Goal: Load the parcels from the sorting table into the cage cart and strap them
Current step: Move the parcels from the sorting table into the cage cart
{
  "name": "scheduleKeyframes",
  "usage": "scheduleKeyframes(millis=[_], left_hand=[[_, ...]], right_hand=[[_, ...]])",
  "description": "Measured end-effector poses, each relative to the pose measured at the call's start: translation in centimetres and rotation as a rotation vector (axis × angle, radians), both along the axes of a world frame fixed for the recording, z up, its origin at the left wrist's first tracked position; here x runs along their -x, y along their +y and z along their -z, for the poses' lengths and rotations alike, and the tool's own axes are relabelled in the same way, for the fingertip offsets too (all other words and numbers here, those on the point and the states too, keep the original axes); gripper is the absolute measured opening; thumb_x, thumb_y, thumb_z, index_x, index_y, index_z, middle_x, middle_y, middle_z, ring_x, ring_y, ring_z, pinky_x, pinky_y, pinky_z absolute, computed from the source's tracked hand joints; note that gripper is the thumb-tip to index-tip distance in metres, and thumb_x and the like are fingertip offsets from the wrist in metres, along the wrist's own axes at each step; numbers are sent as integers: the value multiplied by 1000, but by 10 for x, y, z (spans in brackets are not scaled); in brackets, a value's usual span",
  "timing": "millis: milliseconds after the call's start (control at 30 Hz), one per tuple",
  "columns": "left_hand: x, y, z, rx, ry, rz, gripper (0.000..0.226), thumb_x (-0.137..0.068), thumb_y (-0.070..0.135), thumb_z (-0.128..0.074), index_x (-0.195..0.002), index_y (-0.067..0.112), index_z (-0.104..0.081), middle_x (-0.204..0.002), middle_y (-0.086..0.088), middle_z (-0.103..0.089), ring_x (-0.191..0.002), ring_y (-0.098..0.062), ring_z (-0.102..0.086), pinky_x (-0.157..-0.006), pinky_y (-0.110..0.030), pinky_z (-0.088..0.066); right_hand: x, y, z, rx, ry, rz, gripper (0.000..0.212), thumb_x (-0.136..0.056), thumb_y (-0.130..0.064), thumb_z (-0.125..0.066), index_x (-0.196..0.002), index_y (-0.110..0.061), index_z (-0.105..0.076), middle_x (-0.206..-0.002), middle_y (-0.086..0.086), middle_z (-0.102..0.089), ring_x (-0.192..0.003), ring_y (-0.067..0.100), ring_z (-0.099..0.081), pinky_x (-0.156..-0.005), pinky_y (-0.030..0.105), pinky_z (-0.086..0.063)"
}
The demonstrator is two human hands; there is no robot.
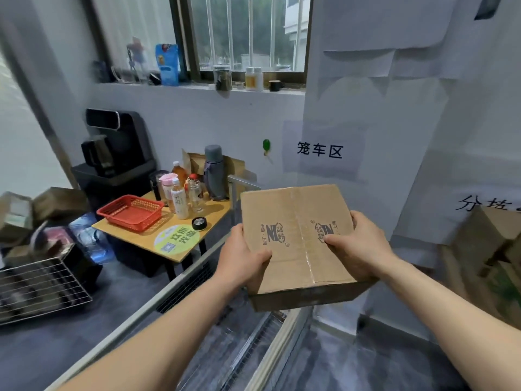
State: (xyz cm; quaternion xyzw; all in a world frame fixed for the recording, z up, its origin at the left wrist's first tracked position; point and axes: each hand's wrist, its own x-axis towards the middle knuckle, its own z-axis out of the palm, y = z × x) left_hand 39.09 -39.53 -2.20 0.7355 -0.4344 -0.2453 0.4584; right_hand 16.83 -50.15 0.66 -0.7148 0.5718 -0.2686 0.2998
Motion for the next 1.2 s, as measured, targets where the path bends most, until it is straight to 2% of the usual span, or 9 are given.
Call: scheduleKeyframes(millis=[300,400,467,633,700,800,900,1033,1200], left_hand=[[-41,-70,32,-105,30,-204,64,-74,20,-79,-123,24,-38,-112,9,-62,-100,-14,-61,-88,-34,-50],[-59,-80,47,-125,35,-253,68,-74,21,-78,-130,21,-39,-115,7,-62,-102,-16,-61,-90,-38,-51],[-73,-84,58,-127,36,-264,69,-73,21,-78,-130,24,-39,-115,9,-62,-104,-16,-60,-91,-40,-51],[-106,-92,93,-162,34,-282,65,-75,22,-78,-125,29,-38,-111,13,-60,-102,-16,-61,-87,-38,-51],[-115,-96,107,-187,46,-284,70,-74,23,-79,-128,32,-35,-111,12,-62,-99,-15,-62,-87,-39,-53],[-124,-99,131,-242,45,-266,85,-71,26,-80,-136,37,-26,-110,13,-62,-99,-17,-62,-86,-39,-53],[-131,-100,155,-314,43,-254,93,-70,31,-83,-142,35,-24,-119,8,-61,-104,-18,-60,-89,-38,-52],[-139,-103,189,-361,84,-300,100,-70,30,-85,-150,27,-24,-131,7,-56,-110,-14,-56,-93,-33,-49],[-141,-104,230,-471,115,-396,110,-67,31,-87,-154,25,-21,-142,-1,-44,-125,-20,-48,-105,-33,-41]], right_hand=[[-73,-119,33,-33,31,-226,59,-67,-42,-83,-117,-36,-54,-108,-14,-68,-104,17,-63,-93,42,-50],[-102,-139,45,-39,49,-290,62,-69,-40,-83,-123,-35,-53,-109,-15,-67,-98,14,-60,-85,35,-47],[-120,-148,54,-30,63,-348,67,-73,-36,-83,-130,-36,-48,-112,-14,-64,-98,13,-56,-84,34,-44],[-163,-163,80,0,164,-453,85,-80,-36,-80,-149,-40,-31,-127,-10,-61,-112,20,-57,-98,40,-45],[-177,-170,94,-32,224,-483,90,-81,-38,-79,-153,-39,-25,-134,-6,-59,-118,21,-56,-98,42,-45],[-192,-181,122,-74,296,-526,96,-79,-42,-80,-156,-37,-22,-138,-7,-57,-112,16,-55,-95,38,-44],[-205,-190,150,-135,319,-571,98,-78,-41,-81,-157,-36,-22,-135,-8,-57,-102,10,-52,-90,34,-45],[-223,-203,186,-212,333,-638,100,-76,-39,-81,-157,-36,-23,-126,-10,-56,-106,13,-54,-96,37,-46],[-239,-216,243,-258,376,-735,100,-69,-46,-78,-154,-39,-26,-131,-4,-54,-113,19,-53,-97,37,-46]])
